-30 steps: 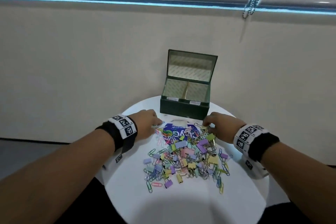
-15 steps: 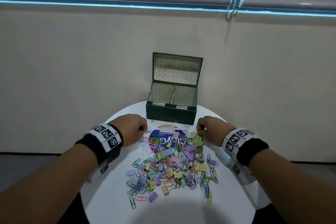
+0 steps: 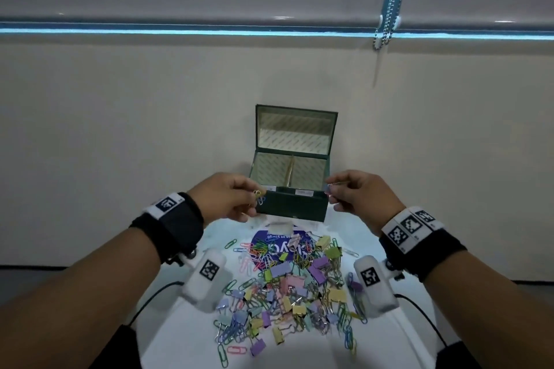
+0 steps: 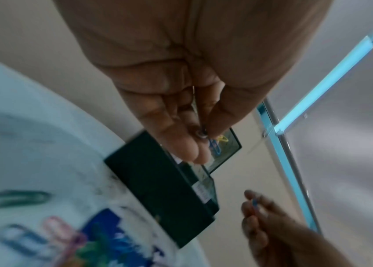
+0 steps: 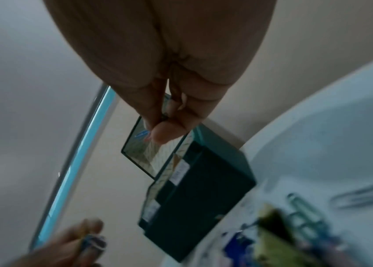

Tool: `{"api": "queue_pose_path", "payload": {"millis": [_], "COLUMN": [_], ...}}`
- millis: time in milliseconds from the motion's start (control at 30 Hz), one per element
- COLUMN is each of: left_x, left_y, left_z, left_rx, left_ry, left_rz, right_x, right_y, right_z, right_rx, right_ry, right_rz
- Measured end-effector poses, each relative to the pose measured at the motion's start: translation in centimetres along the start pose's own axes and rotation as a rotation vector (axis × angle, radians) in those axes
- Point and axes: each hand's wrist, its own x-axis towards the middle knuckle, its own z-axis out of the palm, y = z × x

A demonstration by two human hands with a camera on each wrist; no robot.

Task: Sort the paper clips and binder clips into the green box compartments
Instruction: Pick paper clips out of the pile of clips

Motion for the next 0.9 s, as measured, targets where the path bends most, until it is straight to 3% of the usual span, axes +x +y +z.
{"api": "queue_pose_path", "payload": {"millis": [67, 167, 500, 600, 767, 900], "left_x": [1.2, 3.1, 8.9, 8.9, 4.5, 1.1], "left_y": [1.2, 2.3, 4.4, 4.5, 3.5, -0.2], "left_z": [0.3, 1.0, 5.4, 5.9, 3.6, 1.5], "left_rx": [-0.196, -0.3, -0.126, 0.077, 0.668, 0.996], "left_ry": [-0.025, -0.059, 0.014, 0.04, 0.053, -0.162], "left_rz": [-0.055, -0.046, 0.008, 0.028, 0.28, 0.145], "right_x": [0.8, 1.9, 5.4, 5.7, 3.3, 0.4], "right_y": [-0.8, -1.5, -2.5, -2.1, -1.1, 0.3], "right_z": [0.4, 1.0, 2.5, 2.3, 0.4, 0.6], "right_rx": [0.227, 0.291, -0.257, -0.417, -0.738, -0.987], "right_ry": [-0.001, -0.004, 0.093, 0.069, 0.09, -0.317], "right_rz": [0.093, 0.129, -0.047, -0.083, -0.281, -0.285]}}
